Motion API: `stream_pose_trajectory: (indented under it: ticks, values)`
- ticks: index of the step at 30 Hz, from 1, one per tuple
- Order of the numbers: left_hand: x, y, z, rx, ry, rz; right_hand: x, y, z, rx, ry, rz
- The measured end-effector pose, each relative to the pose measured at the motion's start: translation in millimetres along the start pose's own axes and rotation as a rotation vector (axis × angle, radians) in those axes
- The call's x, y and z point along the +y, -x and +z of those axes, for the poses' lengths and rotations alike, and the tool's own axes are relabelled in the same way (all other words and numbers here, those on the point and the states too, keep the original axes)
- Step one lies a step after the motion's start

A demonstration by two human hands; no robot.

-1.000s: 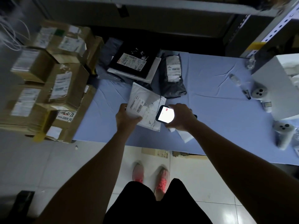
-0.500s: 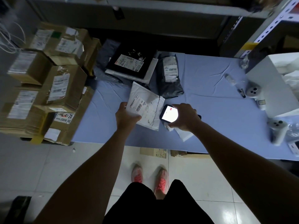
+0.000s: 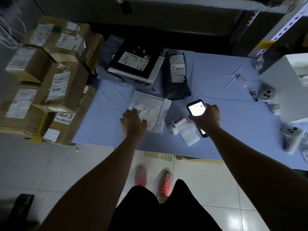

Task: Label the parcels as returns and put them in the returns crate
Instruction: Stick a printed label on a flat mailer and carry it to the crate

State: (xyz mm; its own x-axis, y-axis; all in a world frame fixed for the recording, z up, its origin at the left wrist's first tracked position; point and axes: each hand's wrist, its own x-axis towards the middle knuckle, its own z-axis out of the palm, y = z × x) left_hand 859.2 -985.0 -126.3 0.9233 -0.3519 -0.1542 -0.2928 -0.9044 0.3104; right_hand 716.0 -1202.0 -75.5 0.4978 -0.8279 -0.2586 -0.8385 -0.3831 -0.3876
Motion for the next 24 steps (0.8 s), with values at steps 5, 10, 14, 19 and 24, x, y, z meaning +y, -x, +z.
stream_pose_trajectory:
  ticks: [5, 10, 14, 19, 24]
  values:
    - [41.0, 22.7, 28.8, -0.139, 0.411, 0.327, 28.0, -24.6, 14.2, -0.022, 0.003, 0.103]
    - [82.0, 36.1, 45.7, -0.178, 0.422, 0.458, 45.1, -34.4, 25.6, -0.06, 0.002, 0.12]
    - [95.5, 34.8, 59.3, -0.147, 0.263, 0.546, 56.5, -37.1, 30.9, -0.077, 0.029, 0.111]
    - [105.1, 29.5, 64.0, -0.133, 0.109, 0.523, 61.9, -38.4, 31.4, -0.089, 0.165, 0.078]
    - [106.7, 28.2, 57.6, -0.103, 0.315, 0.408, 53.7, -38.3, 28.6, -0.029, 0.239, -0.015]
